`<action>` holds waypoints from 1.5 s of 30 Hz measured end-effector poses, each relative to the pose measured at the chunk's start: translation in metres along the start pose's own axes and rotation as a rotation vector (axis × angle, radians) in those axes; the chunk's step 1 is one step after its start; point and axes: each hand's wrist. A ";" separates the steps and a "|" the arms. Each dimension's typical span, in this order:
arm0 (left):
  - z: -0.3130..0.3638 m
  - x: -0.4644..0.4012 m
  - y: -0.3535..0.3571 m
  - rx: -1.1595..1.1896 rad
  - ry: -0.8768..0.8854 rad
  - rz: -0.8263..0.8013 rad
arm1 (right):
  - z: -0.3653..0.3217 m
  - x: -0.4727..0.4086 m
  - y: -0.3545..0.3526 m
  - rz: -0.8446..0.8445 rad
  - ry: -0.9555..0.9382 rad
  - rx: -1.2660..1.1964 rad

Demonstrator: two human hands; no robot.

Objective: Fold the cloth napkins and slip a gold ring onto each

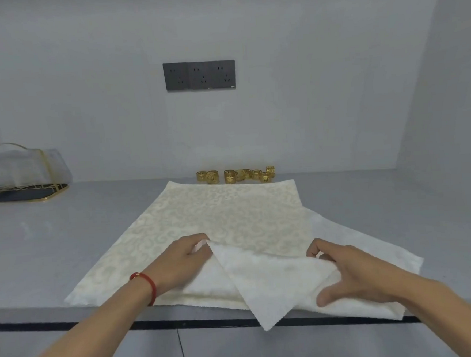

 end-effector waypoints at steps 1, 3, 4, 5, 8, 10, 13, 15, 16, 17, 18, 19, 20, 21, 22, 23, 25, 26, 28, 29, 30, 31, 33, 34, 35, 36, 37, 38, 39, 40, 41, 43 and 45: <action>-0.003 -0.005 -0.002 -0.012 -0.014 -0.028 | 0.003 -0.003 -0.002 0.001 -0.018 0.002; -0.009 -0.013 -0.006 -0.029 -0.048 -0.114 | 0.010 -0.011 -0.006 0.038 -0.087 -0.021; -0.010 -0.020 -0.009 -0.017 -0.063 -0.159 | 0.015 -0.019 -0.009 0.076 -0.117 -0.017; -0.010 -0.029 -0.014 0.008 -0.083 -0.197 | 0.020 -0.027 -0.012 0.118 -0.132 -0.023; -0.003 -0.068 -0.027 -0.059 -0.130 -0.192 | 0.036 -0.062 -0.021 0.233 -0.063 -0.113; -0.001 -0.102 -0.035 -0.229 -0.141 -0.121 | 0.044 -0.091 -0.028 0.280 -0.009 -0.167; -0.009 -0.150 -0.036 -0.354 -0.204 -0.045 | 0.053 -0.139 -0.043 0.327 0.014 -0.191; -0.016 -0.176 -0.033 -0.456 -0.262 0.012 | 0.060 -0.170 -0.052 0.350 0.134 -0.215; -0.020 -0.190 -0.030 -0.533 -0.270 0.023 | 0.063 -0.186 -0.054 0.350 0.225 -0.215; -0.025 -0.201 -0.027 -0.600 -0.280 0.035 | 0.066 -0.201 -0.057 0.347 0.322 -0.193; -0.029 -0.212 -0.024 -0.643 -0.295 0.057 | 0.069 -0.215 -0.058 0.348 0.417 -0.148; -0.033 -0.219 -0.021 -0.664 -0.314 0.088 | 0.069 -0.226 -0.058 0.355 0.502 -0.082; -0.035 -0.223 -0.019 -0.677 -0.345 0.117 | 0.068 -0.233 -0.059 0.356 0.568 -0.005; -0.038 -0.225 -0.016 -0.696 -0.374 0.150 | 0.065 -0.238 -0.059 0.358 0.606 0.060; -0.040 -0.227 -0.014 -0.727 -0.388 0.171 | 0.063 -0.243 -0.060 0.358 0.622 0.101; -0.042 -0.228 -0.013 -0.758 -0.392 0.185 | 0.060 -0.246 -0.062 0.356 0.631 0.138; -0.045 -0.232 -0.012 -0.801 -0.390 0.200 | 0.057 -0.254 -0.067 0.343 0.660 0.226; -0.046 -0.233 -0.012 -0.801 -0.392 0.202 | 0.056 -0.257 -0.069 0.337 0.678 0.275; -0.049 -0.237 -0.013 -0.781 -0.374 0.204 | 0.058 -0.261 -0.071 0.357 0.721 0.353; -0.051 -0.238 -0.013 -0.767 -0.357 0.207 | 0.061 -0.262 -0.070 0.381 0.728 0.365; -0.052 -0.239 -0.013 -0.761 -0.338 0.217 | 0.064 -0.263 -0.069 0.409 0.724 0.366; -0.053 -0.239 -0.013 -0.755 -0.321 0.231 | 0.065 -0.264 -0.068 0.434 0.717 0.367; -0.054 -0.238 -0.013 -0.754 -0.306 0.242 | 0.064 -0.266 -0.061 0.480 0.672 0.449; -0.054 -0.238 -0.011 -0.757 -0.308 0.241 | 0.063 -0.266 -0.057 0.509 0.609 0.526; -0.053 -0.237 -0.010 -0.754 -0.310 0.242 | 0.062 -0.267 -0.053 0.536 0.513 0.581; -0.053 -0.235 -0.009 -0.742 -0.311 0.246 | 0.059 -0.267 -0.048 0.543 0.393 0.576; -0.053 -0.233 -0.007 -0.725 -0.299 0.259 | 0.057 -0.265 -0.043 0.523 0.267 0.498; -0.053 -0.232 -0.005 -0.706 -0.259 0.281 | 0.056 -0.262 -0.040 0.467 0.158 0.384; -0.054 -0.229 -0.003 -0.679 -0.192 0.309 | 0.057 -0.259 -0.034 0.380 0.089 0.280; -0.053 -0.226 -0.001 -0.653 -0.103 0.328 | 0.058 -0.256 -0.030 0.277 0.052 0.239; -0.053 -0.224 0.002 -0.634 -0.019 0.313 | 0.060 -0.254 -0.027 0.179 0.054 0.257; -0.053 -0.218 0.006 -0.636 0.056 0.179 | 0.064 -0.251 -0.024 0.054 0.102 0.303; -0.057 -0.215 0.010 -0.673 0.010 -0.005 | 0.065 -0.249 -0.023 0.016 0.127 0.312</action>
Point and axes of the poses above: each hand's wrist, its own x-axis away from the middle knuckle, its own y-axis out of the palm, z = x × y, and after that the axes turned 8 degrees about -z, right-handed
